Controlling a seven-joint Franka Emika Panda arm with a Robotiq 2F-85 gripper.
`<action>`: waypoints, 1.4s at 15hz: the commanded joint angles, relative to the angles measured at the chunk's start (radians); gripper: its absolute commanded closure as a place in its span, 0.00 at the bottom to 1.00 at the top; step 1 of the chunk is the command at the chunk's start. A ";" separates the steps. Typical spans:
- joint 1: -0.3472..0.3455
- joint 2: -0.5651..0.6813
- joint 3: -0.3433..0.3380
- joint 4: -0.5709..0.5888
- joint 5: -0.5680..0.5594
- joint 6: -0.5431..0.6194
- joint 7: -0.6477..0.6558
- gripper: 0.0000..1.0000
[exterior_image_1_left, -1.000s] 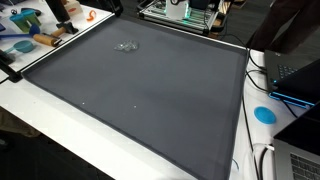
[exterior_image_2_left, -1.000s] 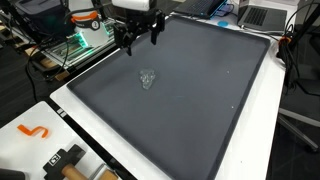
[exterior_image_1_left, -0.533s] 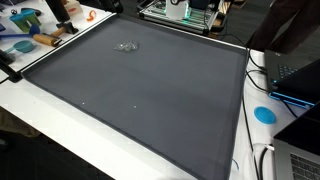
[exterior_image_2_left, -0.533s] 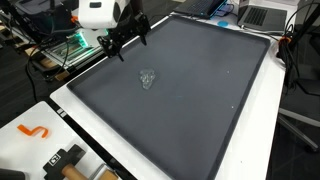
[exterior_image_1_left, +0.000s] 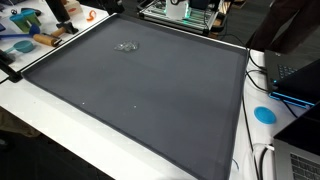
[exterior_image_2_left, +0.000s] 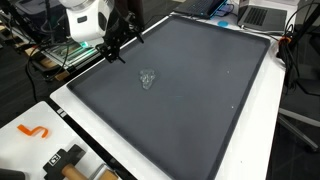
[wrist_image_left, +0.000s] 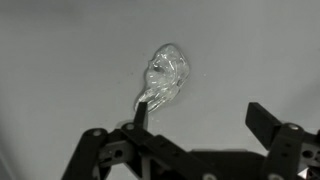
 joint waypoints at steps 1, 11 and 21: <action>-0.012 -0.029 -0.015 -0.061 0.088 0.036 -0.116 0.00; -0.010 -0.029 -0.020 -0.111 0.189 0.128 -0.255 0.00; 0.005 -0.014 -0.009 -0.109 0.188 0.183 -0.273 0.00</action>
